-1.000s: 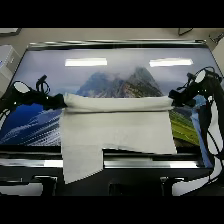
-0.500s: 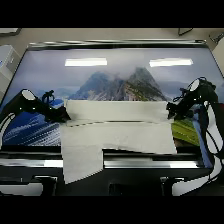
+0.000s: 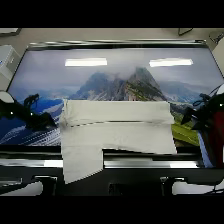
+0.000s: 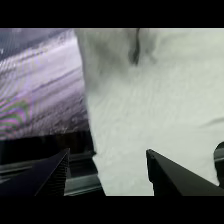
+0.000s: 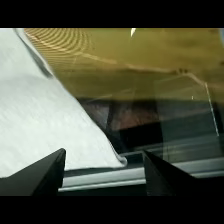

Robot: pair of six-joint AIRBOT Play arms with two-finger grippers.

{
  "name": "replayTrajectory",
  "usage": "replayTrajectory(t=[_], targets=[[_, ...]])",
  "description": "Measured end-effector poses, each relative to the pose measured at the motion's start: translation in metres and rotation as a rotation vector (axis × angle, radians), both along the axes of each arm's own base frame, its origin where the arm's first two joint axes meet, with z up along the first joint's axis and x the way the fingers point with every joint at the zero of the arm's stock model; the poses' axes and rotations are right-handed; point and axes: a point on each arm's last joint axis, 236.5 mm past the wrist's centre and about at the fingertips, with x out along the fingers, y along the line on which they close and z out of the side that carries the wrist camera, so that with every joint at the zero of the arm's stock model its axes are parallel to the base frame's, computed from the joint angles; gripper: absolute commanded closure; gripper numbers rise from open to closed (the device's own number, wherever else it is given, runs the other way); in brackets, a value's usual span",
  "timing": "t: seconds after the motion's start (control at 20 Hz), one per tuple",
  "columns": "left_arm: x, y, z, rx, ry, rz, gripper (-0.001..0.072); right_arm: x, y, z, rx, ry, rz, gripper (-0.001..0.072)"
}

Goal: Fold the clothes and pants, and hang the long-sleeved shirts on hangers.

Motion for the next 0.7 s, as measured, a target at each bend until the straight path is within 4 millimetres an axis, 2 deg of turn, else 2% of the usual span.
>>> replayTrajectory(t=[0.15, 0.25, 0.35, 0.55, 0.6, 0.7], targets=[[-0.064, -0.011, -0.026, -0.018, 0.08, -0.024, 0.0194, -0.024, 0.006, -0.009, 0.02, 0.033, -0.011, 0.0135], [-0.094, -0.022, -0.04, -0.043, 0.114, -0.026, 0.0199, -0.035, 0.011, -0.014, 0.037, 0.053, -0.014, 0.0136], [-0.112, -0.034, -0.05, -0.081, 0.128, -0.012, 0.0228, -0.041, 0.014, -0.016, 0.046, 0.062, -0.016, 0.0136], [-0.127, -0.057, -0.062, -0.143, 0.136, 0.019, 0.0228, -0.045, 0.018, -0.015, 0.059, 0.063, -0.021, 0.0136], [-0.131, -0.062, -0.063, -0.153, 0.144, 0.017, 0.0306, -0.046, 0.019, -0.015, 0.062, 0.063, -0.022, 0.0135], [-0.135, -0.067, -0.069, -0.147, 0.146, 0.009, 0.0585, -0.047, 0.02, -0.014, 0.063, 0.063, -0.022, 0.0134]])
